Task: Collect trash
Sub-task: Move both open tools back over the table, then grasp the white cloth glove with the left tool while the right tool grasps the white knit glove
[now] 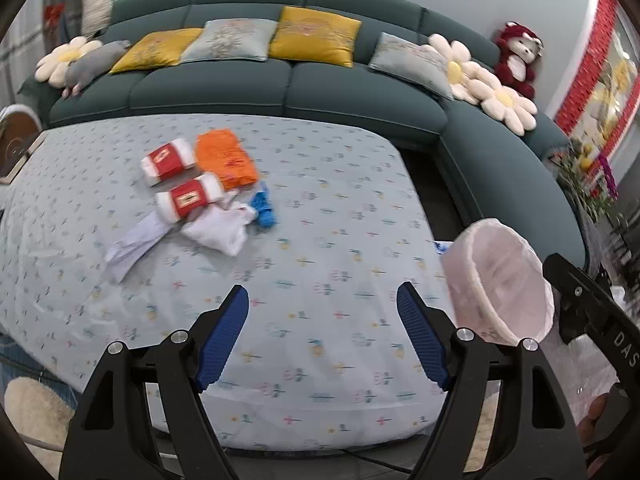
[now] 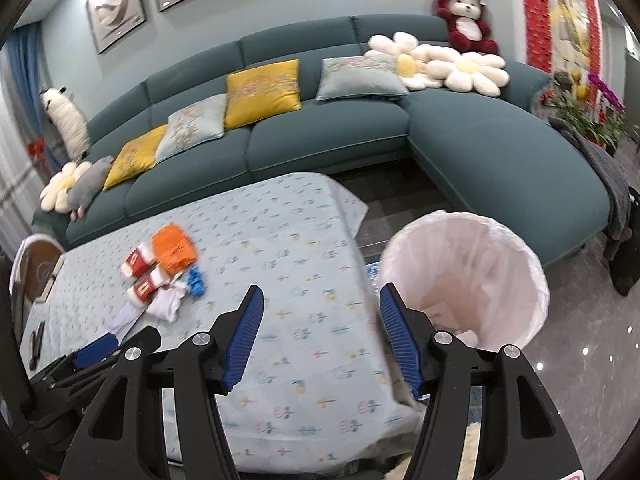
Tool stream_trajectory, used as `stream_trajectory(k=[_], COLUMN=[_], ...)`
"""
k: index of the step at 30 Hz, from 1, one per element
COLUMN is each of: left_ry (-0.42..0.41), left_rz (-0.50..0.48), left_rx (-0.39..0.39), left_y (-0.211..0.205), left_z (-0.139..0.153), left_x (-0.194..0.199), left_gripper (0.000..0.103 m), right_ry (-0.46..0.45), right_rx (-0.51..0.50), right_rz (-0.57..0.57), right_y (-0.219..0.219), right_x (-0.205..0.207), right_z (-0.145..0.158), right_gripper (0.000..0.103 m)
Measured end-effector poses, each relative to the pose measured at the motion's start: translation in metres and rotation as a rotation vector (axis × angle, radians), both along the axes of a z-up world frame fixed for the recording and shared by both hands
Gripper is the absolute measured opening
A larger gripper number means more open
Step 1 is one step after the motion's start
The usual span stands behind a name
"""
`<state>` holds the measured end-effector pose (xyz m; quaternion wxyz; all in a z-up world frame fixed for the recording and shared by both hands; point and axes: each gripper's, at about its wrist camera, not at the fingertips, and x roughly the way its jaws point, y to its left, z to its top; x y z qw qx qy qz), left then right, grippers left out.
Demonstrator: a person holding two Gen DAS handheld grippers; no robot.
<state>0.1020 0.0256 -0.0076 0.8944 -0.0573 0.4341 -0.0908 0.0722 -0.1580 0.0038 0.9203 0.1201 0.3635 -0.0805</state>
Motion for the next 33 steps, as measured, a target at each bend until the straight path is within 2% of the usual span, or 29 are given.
stream_trajectory(k=[16,22,33], left_ry=[0.036,0.038,0.084], left_rz=[0.145,0.193,0.254], left_rx=[-0.016,0.003,0.014], left_y=[0.095,0.128,0.182], left_z=[-0.020,-0.028,-0.051], left_x=[-0.004,-0.001,0.030], left_gripper=[0.077,0.083,0.084], right_ry=[0.042,0.069,0.139], right_rx=[-0.060,-0.077,-0.083], right_rz=[0.141,0.199,0.280], right_y=[0.085,0.118,0.168], right_x=[0.017,0.028,0.071], right_z=[-0.008,-0.018,-0.045], right_gripper=[0.066,0.066,0.066])
